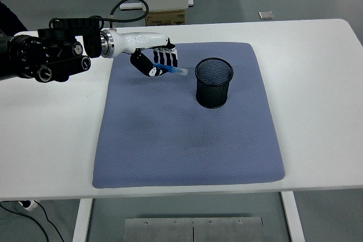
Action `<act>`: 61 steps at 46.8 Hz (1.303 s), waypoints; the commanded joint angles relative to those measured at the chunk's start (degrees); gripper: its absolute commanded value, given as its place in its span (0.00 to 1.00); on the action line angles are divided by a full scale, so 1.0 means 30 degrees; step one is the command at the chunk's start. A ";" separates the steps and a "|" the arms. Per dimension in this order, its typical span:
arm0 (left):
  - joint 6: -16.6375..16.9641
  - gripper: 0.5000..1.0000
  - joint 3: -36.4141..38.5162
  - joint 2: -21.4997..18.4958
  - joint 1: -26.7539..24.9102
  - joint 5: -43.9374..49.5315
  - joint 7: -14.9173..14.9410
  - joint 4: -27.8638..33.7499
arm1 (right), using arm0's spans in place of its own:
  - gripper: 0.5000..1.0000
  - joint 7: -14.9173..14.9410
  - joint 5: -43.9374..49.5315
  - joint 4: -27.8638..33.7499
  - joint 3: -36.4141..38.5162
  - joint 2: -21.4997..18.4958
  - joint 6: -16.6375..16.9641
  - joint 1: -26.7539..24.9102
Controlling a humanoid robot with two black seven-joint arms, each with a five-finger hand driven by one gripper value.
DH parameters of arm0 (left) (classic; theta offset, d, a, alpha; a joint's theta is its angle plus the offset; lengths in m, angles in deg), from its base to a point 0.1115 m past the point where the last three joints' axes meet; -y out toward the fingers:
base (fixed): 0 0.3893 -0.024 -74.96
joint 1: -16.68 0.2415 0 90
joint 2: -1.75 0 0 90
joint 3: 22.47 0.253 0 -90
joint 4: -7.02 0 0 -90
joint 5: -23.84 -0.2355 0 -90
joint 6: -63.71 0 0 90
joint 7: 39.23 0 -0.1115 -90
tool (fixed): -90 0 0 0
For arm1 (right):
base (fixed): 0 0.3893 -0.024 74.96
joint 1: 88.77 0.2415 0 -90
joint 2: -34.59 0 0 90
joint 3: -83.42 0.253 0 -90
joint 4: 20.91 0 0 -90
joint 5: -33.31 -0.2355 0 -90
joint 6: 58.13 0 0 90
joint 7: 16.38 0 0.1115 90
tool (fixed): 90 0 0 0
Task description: Left hand places marker in pen holder
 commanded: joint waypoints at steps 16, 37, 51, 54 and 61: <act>-0.1427 0.00 -0.3018 0.1738 -0.0099 0.3520 0.0000 -0.0177 | 1.00 -0.0002 0.0000 0.0001 0.0000 0.0000 0.0000 -0.0004; -0.1427 0.00 -0.4571 0.2881 0.1424 0.6392 -0.0058 -0.0880 | 1.00 -0.0002 0.0000 0.0001 0.0029 0.0000 0.0000 -0.0004; -0.1398 0.00 -0.4806 0.2998 0.2800 0.9438 -0.0966 -0.1261 | 1.00 -0.0002 0.0000 0.0001 0.0000 0.0000 0.0000 -0.0004; -0.1398 0.00 -0.4835 0.3057 0.3065 0.9702 -0.0966 -0.1261 | 1.00 -0.0002 0.0000 0.0001 0.0000 0.0000 0.0000 -0.0004; -0.1398 0.00 -0.5157 0.3233 0.3592 1.0551 -0.0966 -0.1378 | 1.00 -0.0002 0.0000 0.0001 0.0000 0.0000 0.0000 -0.0004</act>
